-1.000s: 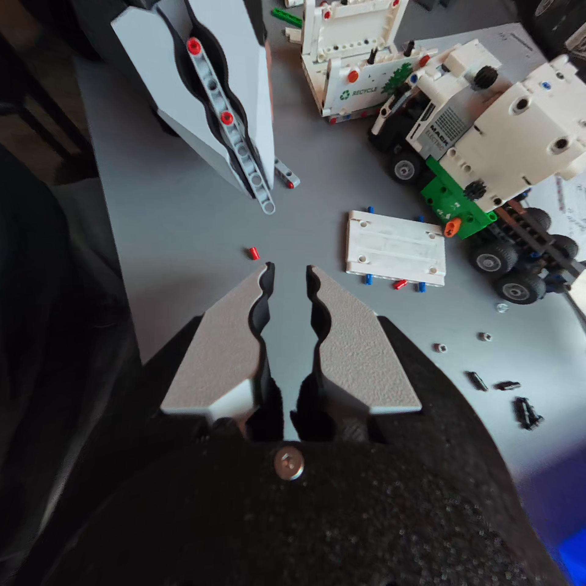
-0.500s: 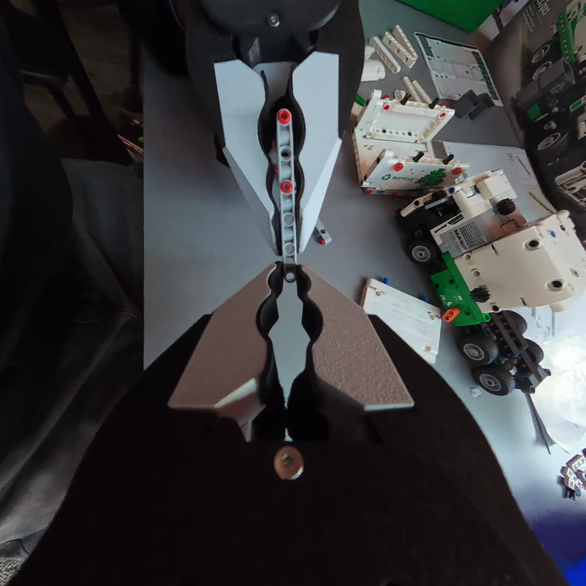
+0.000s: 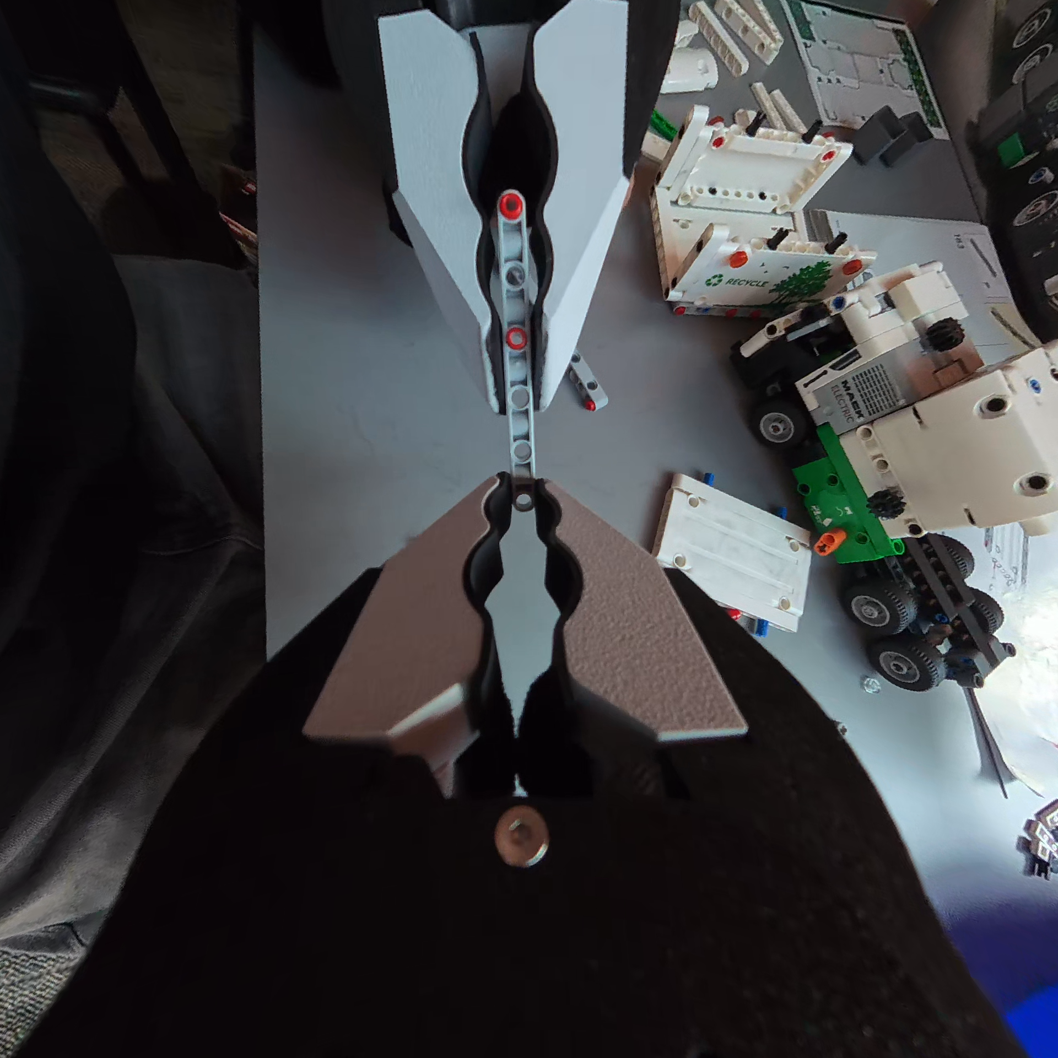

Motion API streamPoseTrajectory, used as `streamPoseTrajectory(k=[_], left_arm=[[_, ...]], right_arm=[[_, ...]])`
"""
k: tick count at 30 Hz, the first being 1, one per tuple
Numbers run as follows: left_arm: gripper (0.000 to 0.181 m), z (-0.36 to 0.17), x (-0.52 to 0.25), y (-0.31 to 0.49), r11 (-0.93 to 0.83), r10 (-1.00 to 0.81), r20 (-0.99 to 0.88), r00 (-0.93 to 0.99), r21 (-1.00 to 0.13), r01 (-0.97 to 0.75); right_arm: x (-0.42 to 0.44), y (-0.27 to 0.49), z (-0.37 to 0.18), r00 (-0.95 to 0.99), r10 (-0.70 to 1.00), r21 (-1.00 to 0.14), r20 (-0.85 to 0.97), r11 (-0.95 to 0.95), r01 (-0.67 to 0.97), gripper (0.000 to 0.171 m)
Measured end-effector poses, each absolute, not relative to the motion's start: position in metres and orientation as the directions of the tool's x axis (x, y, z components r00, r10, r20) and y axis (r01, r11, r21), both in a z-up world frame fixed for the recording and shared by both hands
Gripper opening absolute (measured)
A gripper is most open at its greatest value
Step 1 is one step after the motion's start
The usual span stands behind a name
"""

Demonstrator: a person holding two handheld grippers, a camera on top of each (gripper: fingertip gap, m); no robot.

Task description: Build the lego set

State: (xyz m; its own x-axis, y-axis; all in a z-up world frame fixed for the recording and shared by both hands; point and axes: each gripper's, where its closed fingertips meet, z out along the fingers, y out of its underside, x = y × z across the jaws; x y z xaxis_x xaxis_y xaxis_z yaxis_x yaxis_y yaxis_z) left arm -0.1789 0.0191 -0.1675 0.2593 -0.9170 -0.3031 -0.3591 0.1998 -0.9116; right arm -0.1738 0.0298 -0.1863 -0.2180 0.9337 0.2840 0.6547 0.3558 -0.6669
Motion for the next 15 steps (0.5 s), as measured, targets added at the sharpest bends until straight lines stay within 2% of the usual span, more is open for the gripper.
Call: streamPoseTrajectory(k=[2,4,9,11,15], left_arm=[[0.006,-0.165,-0.181,0.022,0.190,-0.914,-0.300,0.273,-0.911,-0.365],[0.006,-0.165,-0.185,0.029,0.195,-0.896,-0.324,0.303,-0.901,-0.388],[0.006,-0.169,-0.192,0.043,0.141,-0.876,-0.306,0.372,-0.902,-0.409],[0.006,-0.172,-0.191,0.043,0.129,-0.884,-0.291,0.367,-0.904,-0.407],[0.006,-0.173,-0.190,0.042,0.140,-0.882,-0.303,0.361,-0.900,-0.414]], right_arm=[[-0.175,0.033,-0.183,-0.174,0.949,-0.701,0.263,0.312,0.641,0.007],[-0.166,0.041,-0.183,-0.115,0.963,-0.712,0.246,0.259,0.653,0.017],[-0.136,0.014,-0.211,-0.077,0.994,-0.664,-0.082,0.003,0.748,0.026],[-0.131,0.007,-0.223,-0.124,0.991,-0.630,-0.052,0.064,0.774,0.026],[-0.140,0.005,-0.222,-0.296,0.936,-0.616,0.190,0.348,0.707,0.017]])
